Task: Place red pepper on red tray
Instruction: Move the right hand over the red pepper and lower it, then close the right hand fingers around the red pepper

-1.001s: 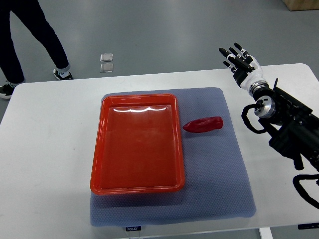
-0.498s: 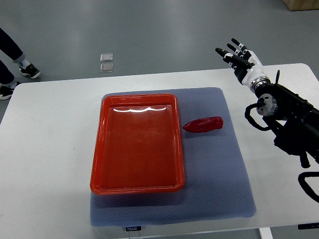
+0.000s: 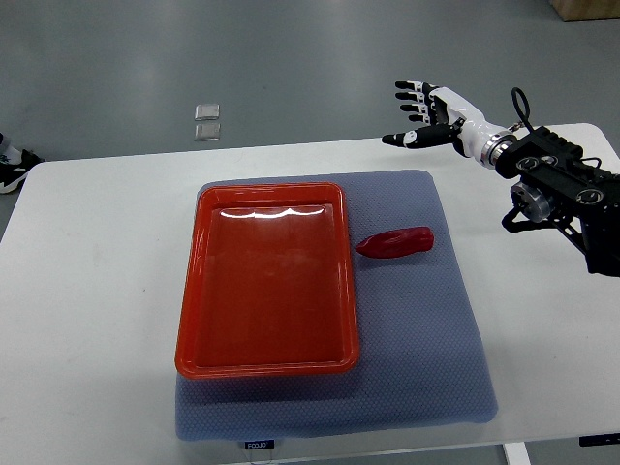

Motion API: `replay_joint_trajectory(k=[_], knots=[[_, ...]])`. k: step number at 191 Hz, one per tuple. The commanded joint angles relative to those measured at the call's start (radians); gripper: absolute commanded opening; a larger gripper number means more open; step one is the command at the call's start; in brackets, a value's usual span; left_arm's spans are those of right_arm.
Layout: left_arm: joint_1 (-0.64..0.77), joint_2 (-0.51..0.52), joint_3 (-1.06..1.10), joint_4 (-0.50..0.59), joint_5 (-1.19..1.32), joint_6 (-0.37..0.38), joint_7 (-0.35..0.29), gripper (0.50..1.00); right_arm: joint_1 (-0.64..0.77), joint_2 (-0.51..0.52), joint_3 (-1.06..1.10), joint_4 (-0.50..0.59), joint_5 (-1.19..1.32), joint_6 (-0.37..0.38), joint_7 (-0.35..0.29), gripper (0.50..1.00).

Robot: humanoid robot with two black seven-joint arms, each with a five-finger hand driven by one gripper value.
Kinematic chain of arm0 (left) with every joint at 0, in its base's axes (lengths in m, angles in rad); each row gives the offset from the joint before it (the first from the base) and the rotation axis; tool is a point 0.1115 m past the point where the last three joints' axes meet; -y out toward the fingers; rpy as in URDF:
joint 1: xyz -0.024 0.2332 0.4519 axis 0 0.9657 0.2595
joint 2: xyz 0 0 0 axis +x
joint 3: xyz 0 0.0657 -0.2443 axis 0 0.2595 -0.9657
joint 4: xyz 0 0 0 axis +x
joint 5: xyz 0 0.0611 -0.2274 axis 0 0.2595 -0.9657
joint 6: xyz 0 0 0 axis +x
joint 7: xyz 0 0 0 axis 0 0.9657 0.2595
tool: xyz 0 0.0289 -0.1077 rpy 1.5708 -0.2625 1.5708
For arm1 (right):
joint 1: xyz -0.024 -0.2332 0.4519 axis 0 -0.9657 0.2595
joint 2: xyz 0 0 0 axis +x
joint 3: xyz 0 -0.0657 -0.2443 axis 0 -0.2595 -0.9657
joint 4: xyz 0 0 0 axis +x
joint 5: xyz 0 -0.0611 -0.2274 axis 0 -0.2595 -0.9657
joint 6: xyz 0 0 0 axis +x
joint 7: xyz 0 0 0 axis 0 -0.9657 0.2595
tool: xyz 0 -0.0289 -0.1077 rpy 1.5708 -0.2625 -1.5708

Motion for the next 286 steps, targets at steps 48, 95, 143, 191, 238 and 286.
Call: replay_joint_trajectory(k=[48,95,143,191,238,286], knots=[[0.0,0.0,-0.001,-0.002,0.0,0.0,0.0,1.0,0.174,-0.067,-0.358,0.218,-0.226,0.045,-0.002,0.917],[0.0,0.0,-0.003,-0.002,0.0,0.0,0.0,1.0,0.214,-0.064,-0.49,0.252,-0.343,0.05,-0.04,0.917],[0.0,0.0,-0.003,-0.002,0.0,0.0,0.0,1.0,0.214,-0.055,-0.519,0.286,-0.417,0.04,-0.108,0.915],[0.0,0.0,-0.003,-0.002,0.0,0.0,0.0,1.0,0.198,-0.064,-0.541,0.283,-0.438,0.034,-0.141,0.913],[0.0,0.0,-0.003,-0.001,-0.001,0.0,0.0,1.0,0.198,-0.098,-0.576,0.28,-0.446,0.033,-0.181,0.911],[0.0,0.0,-0.003,0.0,0.0,0.0,0.0,1.0,0.2,-0.109,-0.578,0.28,-0.449,0.034,-0.213,0.901]])
